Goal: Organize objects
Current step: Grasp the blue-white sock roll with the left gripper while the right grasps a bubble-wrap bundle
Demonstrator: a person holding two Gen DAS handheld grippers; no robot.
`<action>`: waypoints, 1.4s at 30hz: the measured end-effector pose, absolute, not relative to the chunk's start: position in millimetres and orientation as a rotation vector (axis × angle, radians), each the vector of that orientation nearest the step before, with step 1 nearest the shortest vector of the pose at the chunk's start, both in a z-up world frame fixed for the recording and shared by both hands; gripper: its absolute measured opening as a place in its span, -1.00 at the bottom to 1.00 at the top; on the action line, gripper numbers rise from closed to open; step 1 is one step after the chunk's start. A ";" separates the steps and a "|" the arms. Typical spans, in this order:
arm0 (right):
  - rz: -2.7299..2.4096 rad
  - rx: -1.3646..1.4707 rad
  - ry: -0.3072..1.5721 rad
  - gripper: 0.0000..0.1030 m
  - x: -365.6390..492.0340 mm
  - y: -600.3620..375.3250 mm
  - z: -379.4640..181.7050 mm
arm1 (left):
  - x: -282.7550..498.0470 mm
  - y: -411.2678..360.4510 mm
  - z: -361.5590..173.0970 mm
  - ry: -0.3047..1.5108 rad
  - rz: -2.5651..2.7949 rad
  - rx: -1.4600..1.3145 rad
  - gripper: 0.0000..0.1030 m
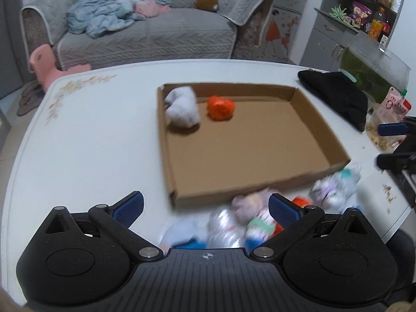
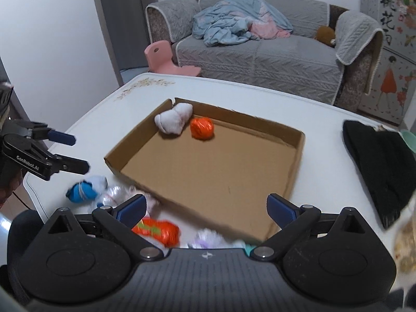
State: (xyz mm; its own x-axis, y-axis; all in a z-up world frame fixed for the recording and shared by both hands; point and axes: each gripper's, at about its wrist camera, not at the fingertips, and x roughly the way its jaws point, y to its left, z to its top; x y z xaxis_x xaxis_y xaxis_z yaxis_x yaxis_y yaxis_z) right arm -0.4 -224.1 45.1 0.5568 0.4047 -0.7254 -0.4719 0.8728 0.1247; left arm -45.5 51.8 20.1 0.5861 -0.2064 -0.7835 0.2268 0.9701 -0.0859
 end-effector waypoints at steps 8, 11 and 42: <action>0.428 -0.031 0.788 0.94 -24.5 -250.8 -5.8 | -84.7 85.6 -39.6 0.893 -0.180 -0.038 0.99; 0.408 -0.019 0.764 0.94 -24.1 -259.1 -24.9 | -88.2 88.0 -53.3 0.889 -0.148 -0.020 0.99; 0.365 -0.016 0.800 0.26 -20.6 -271.9 -69.1 | -70.7 78.3 -65.3 0.844 -0.210 0.107 0.12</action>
State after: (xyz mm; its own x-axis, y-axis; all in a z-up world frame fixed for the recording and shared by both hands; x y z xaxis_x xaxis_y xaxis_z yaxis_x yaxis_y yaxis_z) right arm -20.6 -271.9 -69.1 0.6373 0.3140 -0.7038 -0.3258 0.9374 0.1232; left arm -70.7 78.3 -65.3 0.6452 -0.1420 -0.7507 0.2263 0.9740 0.0103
